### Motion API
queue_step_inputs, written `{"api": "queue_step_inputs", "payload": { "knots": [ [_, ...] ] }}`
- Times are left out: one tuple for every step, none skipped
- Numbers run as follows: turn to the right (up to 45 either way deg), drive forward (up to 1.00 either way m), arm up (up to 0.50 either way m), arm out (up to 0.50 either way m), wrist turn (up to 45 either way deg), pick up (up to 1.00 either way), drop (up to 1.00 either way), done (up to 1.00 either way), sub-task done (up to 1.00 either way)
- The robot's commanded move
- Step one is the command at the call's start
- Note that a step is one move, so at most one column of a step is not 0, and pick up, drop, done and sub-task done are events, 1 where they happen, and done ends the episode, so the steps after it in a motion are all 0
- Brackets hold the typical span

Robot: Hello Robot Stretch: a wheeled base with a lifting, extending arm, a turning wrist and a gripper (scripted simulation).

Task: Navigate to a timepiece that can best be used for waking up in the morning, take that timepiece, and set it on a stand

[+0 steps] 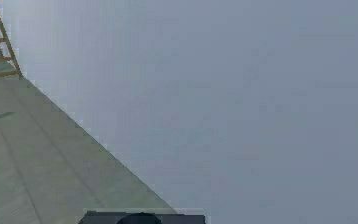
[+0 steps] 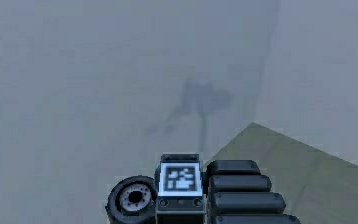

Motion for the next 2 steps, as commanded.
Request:
{"api": "queue_step_inputs", "payload": {
  "knots": [
    [42.0,0.0,0.0,0.0,0.0,0.0,0.0,0.0,0.0],
    [0.0,0.05,0.0,0.0,0.0,0.0,0.0,0.0,0.0]
  ]
}}
